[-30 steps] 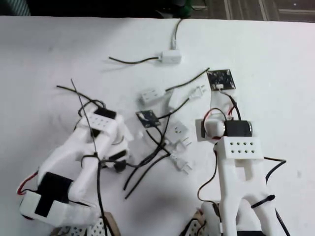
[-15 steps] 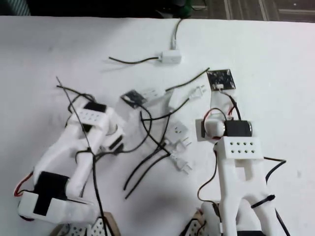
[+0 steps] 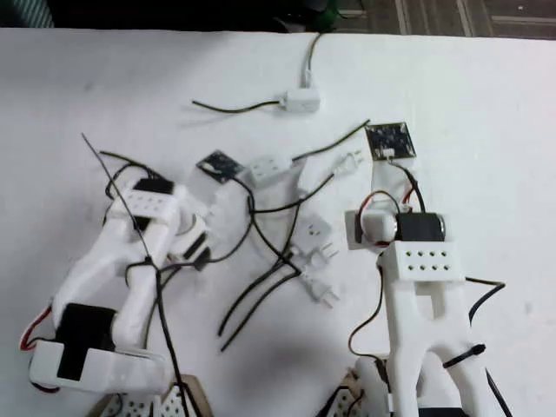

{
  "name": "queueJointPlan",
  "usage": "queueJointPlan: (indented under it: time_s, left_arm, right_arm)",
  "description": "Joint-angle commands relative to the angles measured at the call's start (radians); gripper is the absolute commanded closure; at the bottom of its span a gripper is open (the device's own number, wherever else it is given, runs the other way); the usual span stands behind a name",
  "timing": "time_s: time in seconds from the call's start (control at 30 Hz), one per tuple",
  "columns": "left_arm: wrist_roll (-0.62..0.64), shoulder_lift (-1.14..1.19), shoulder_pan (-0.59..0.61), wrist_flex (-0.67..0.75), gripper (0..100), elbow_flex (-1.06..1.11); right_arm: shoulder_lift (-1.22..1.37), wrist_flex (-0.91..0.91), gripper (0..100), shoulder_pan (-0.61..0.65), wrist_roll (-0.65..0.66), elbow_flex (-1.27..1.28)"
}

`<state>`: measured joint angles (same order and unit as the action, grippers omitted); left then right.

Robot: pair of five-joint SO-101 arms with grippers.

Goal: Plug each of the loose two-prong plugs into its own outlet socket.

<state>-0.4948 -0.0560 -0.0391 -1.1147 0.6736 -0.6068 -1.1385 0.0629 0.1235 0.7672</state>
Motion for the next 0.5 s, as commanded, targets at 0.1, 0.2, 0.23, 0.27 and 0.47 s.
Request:
queueJointPlan:
  time_s: [0.1,0.2,0.23,0.27,0.47]
  left_arm:
    - [0.015,-0.010,0.016,0.000,81,-0.040]
    - [0.017,-0.038,0.012,-0.008,80,-0.031]
    - [0.018,-0.042,0.016,-0.011,79,-0.031]
    - [0.018,-0.047,0.016,-0.012,77,-0.031]
    - [0.020,-0.056,0.008,-0.043,76,-0.043]
  right_arm:
    - [-0.024,0.008,97.1,0.007,-0.002,-0.025]
    - [-0.024,0.008,97.1,0.007,-0.002,-0.025]
    - [-0.024,0.008,97.1,0.007,-0.002,-0.025]
    - [-0.024,0.008,97.1,0.007,-0.002,-0.025]
    - [-0.024,0.008,97.1,0.007,-0.002,-0.025]
